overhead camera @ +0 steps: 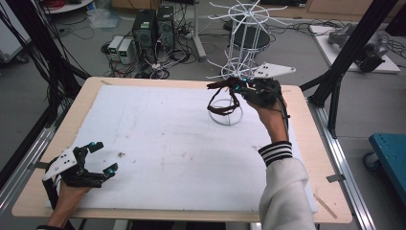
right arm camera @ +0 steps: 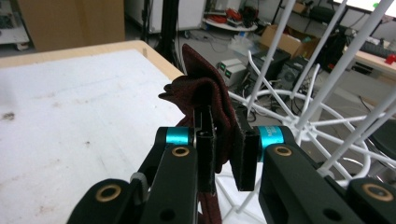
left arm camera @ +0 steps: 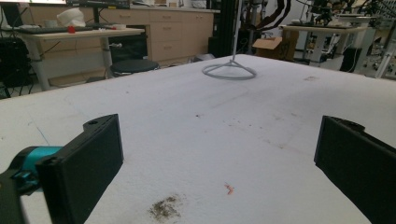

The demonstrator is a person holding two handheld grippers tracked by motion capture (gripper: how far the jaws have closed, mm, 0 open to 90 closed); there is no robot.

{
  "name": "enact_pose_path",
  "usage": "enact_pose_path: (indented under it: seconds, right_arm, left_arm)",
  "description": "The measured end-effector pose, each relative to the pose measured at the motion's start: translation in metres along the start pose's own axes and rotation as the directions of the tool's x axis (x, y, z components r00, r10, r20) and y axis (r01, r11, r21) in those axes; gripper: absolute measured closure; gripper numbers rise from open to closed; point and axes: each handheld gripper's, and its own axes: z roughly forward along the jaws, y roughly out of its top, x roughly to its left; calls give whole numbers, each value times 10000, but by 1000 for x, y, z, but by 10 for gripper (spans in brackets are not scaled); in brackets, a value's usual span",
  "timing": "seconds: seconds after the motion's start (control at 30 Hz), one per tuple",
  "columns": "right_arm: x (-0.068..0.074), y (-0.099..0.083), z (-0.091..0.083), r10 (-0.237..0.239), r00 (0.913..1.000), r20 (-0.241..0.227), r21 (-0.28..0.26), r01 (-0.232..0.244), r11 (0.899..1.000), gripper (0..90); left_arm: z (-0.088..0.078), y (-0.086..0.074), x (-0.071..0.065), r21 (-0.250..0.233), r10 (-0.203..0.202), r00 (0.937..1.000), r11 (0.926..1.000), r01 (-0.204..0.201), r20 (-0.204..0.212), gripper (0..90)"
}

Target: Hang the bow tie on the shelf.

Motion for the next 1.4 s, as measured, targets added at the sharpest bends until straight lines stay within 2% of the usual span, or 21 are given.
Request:
enact_pose_path:
  seconds: [0.1,0.37,0.5,0.6,0.77,0.83,0.87,0.97,1.07,1.1,1.2,1.4]
  right_arm:
    - [-2,-1,3,-198,9998,-13,46,198,9998,821]
    - [-4,-3,7,-101,9999,94,215,99,9997,811]
    - [-4,-4,5,57,9997,222,244,-62,9997,775]
    - [-5,-4,4,-37,9996,263,257,30,9997,742]
    - [-6,-4,2,78,9992,396,161,-84,9998,676]
    - [-5,-4,1,119,9988,470,136,-125,9998,622]
    - [-5,-4,1,130,9984,545,109,-136,9998,566]
    - [-6,-5,-1,329,9981,514,-41,-328,9995,296]
    - [-5,-5,-4,548,9964,650,-193,-536,9984,121]
    - [-5,-5,-6,570,9953,783,-254,-551,9982,101]
    - [-6,-4,-10,561,9955,765,-590,-517,9969,101]
    - [-2,-1,-19,707,9952,683,-807,-651,9946,101]
  left_arm:
    - [0,0,0,9,70,10000,10000,-70,45,17]
    - [0,0,0,2,47,10000,10000,-47,30,17]
    - [0,0,0,-10,52,10000,10000,-52,65,17]
    - [0,0,0,-3,42,10000,10000,-42,73,17]
    - [0,0,0,8,53,10000,10000,-53,64,17]
    - [0,0,0,2,45,10000,10000,-45,60,17]
    - [0,0,0,-9,40,10000,10000,-39,60,17]
    - [0,0,0,-9,73,10000,10000,-73,57,17]
    - [0,0,0,-1,46,10000,10000,-46,68,17]
    - [0,0,0,-2,43,10000,10000,-43,68,17]
    - [0,0,-1,-10,79,10000,10000,-79,50,17]
    - [0,0,-1,-24,62,10000,10000,-62,22,17]
